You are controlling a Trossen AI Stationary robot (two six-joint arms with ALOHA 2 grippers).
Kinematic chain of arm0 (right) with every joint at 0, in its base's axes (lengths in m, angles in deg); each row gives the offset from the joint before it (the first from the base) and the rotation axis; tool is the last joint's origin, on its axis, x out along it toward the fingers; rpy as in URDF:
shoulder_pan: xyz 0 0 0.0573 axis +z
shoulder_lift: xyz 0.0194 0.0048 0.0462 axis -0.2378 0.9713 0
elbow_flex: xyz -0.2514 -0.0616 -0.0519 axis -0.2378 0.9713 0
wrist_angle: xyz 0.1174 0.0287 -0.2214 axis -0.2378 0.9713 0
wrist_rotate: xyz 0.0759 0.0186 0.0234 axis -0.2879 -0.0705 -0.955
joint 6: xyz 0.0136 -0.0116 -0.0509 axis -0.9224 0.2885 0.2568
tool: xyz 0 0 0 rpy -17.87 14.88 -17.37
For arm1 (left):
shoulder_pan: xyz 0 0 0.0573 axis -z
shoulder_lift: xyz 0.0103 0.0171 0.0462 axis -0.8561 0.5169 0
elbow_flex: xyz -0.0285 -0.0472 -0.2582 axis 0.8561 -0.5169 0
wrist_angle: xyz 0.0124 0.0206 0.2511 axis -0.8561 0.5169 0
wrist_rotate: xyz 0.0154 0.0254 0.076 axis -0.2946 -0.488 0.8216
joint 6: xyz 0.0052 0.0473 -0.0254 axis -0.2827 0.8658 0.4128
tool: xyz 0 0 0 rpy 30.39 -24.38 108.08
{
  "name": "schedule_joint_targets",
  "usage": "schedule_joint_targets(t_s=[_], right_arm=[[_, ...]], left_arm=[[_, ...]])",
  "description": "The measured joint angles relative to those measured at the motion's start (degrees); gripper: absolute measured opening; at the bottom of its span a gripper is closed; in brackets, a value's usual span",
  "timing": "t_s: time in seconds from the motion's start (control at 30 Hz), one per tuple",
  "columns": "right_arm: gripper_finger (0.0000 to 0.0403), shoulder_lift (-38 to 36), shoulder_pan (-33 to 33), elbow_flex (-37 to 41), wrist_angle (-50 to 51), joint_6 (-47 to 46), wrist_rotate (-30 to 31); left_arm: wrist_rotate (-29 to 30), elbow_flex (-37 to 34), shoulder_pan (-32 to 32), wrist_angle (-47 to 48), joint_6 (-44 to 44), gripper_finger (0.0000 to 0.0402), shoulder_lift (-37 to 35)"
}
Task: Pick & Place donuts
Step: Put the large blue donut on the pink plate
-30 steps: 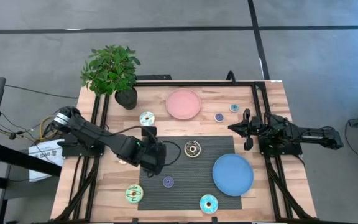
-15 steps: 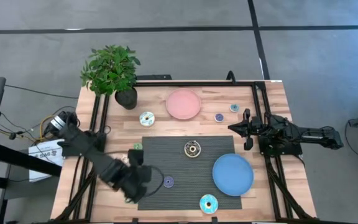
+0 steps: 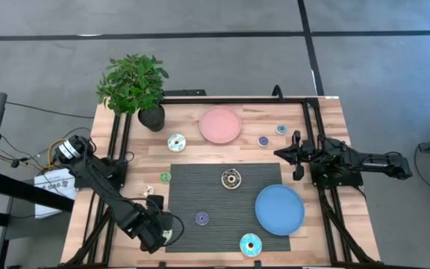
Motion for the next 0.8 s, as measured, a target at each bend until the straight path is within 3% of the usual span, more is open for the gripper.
schedule_joint_targets(t_s=[0.4, 0.8], right_arm=[[0.0000, -0.01, 0.00, 0.01, 0.00, 0.01, -0.01], [0.0000, 0.00, 0.00, 0.00, 0.00, -0.02, -0.01]], left_arm=[[-3.22, -7.49, -0.25, -10.13, 2.32, 0.0247, 0.04], [-3.66, -7.62, -0.72, -11.38, 4.35, 0.0247, 4.09]])
